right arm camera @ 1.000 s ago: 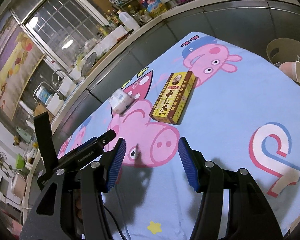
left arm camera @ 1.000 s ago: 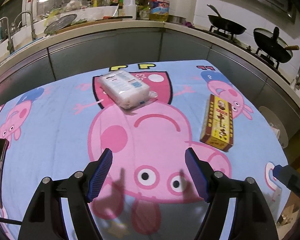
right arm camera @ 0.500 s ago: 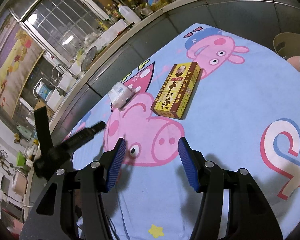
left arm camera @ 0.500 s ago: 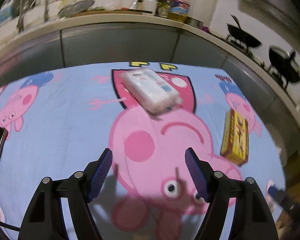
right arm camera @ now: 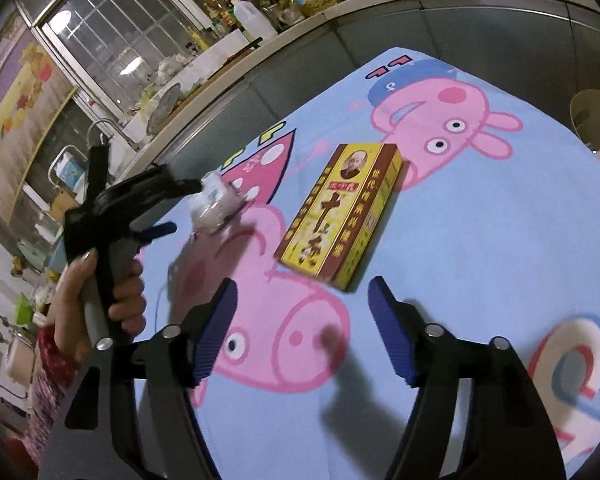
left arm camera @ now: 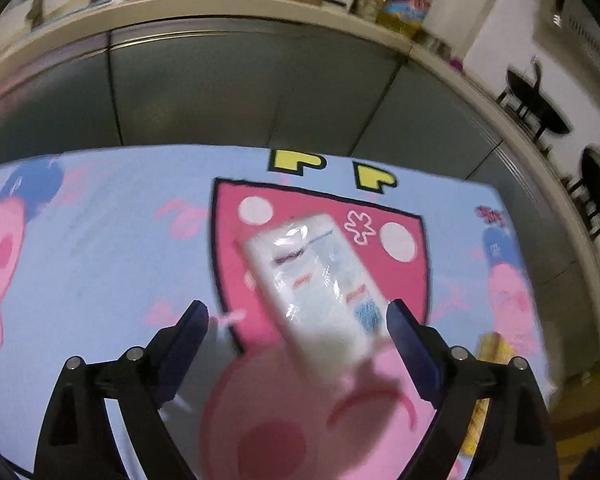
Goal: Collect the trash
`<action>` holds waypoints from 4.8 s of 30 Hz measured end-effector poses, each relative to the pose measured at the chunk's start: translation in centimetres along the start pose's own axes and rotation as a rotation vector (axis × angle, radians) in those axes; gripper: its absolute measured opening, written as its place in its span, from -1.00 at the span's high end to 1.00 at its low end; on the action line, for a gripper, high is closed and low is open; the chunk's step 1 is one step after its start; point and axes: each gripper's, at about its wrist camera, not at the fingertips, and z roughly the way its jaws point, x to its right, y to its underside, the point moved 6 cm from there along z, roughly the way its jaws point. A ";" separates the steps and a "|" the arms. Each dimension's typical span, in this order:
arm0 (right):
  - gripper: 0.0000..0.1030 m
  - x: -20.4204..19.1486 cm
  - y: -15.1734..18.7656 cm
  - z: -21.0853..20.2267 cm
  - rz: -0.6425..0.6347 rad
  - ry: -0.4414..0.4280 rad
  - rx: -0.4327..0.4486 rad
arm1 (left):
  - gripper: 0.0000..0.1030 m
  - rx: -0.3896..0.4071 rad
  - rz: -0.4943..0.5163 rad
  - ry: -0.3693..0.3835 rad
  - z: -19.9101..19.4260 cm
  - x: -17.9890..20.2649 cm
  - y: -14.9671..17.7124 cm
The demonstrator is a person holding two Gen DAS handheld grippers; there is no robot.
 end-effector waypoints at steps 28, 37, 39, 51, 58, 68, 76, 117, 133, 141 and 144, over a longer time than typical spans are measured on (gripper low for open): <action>-0.15 -0.1 0.9 3.3 -0.284 0.196 -0.018 | -0.23 -0.008 0.345 0.130 -3.9 7.8 15.1; -0.15 3.2 7.3 -4.1 -0.281 0.237 -0.010 | -0.25 -0.065 0.458 0.227 -6.7 11.7 21.7; -0.18 3.9 7.9 -5.3 -0.264 0.254 0.001 | -0.29 -0.071 0.480 0.232 -6.9 12.5 22.5; -0.53 4.8 10.4 -8.0 -0.301 0.277 0.065 | -0.41 -0.080 0.412 0.116 -7.4 11.1 23.3; -0.11 5.3 10.6 -7.7 -0.355 0.283 0.096 | -0.14 -0.063 0.451 0.115 -7.5 12.1 23.9; -0.11 11.1 4.0 -11.5 -0.235 0.347 0.259 | -0.13 -0.050 0.538 0.313 -7.7 22.7 20.7; -0.12 20.5 -4.0 -14.4 -0.035 0.368 0.281 | -0.13 -0.074 0.609 0.455 -5.8 34.5 17.7; -0.39 33.0 -1.8 -19.7 0.390 0.363 0.396 | -0.83 -0.334 0.570 0.455 6.5 52.0 18.5; -0.23 28.3 -1.3 -20.0 0.355 0.282 0.430 | -0.93 0.010 0.535 0.424 -3.3 40.2 16.8; 0.31 27.6 -8.3 -17.0 0.153 0.364 0.376 | -0.93 0.045 0.528 0.322 -6.2 33.1 17.7; 0.41 30.3 -11.2 -13.7 0.205 0.375 0.266 | -0.93 0.071 0.544 0.310 -7.5 31.8 18.2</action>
